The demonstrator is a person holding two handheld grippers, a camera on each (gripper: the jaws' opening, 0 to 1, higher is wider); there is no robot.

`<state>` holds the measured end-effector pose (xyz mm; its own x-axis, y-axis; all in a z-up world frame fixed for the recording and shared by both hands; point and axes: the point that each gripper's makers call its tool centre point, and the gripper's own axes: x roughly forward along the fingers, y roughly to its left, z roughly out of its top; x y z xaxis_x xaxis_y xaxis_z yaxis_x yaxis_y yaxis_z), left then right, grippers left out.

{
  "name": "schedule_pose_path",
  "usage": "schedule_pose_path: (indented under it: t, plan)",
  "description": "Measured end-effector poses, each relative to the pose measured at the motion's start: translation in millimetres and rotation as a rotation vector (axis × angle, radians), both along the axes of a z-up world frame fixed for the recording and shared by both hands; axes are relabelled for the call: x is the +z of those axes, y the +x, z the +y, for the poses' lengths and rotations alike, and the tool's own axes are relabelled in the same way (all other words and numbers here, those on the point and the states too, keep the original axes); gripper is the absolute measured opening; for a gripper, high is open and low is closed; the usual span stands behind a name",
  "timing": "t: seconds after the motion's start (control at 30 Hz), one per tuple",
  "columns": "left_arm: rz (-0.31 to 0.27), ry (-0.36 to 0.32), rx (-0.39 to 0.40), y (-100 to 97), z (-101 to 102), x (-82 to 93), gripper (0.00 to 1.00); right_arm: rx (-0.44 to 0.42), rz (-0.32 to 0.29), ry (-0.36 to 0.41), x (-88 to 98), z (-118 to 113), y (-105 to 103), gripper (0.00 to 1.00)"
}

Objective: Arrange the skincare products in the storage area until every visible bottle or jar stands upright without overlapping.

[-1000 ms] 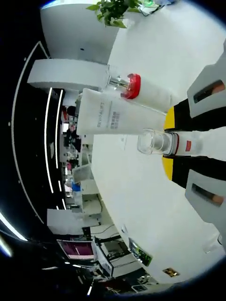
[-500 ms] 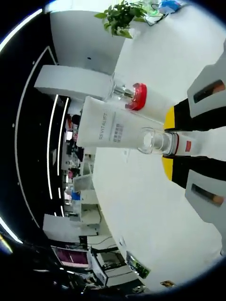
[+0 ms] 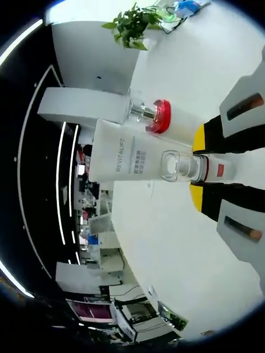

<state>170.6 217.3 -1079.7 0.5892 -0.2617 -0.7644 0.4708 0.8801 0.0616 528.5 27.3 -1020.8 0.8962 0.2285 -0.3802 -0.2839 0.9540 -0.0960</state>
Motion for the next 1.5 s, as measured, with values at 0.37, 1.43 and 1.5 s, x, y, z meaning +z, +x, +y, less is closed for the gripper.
schedule_pose_path:
  t: [0.37,1.43,1.5]
  plan:
    - [0.005,0.002,-0.003,-0.7,0,-0.9,0.18,-0.01,0.022,0.025,-2.7,-1,-1,0.18]
    - [-0.017,0.01,-0.009,1.7,0,2.5,0.21,0.822,0.282,0.049,-13.6,66,-171,0.43]
    - [-0.02,0.01,-0.004,2.3,0,3.0,0.21,0.892,0.326,0.002,-21.9,71,-187,0.41]
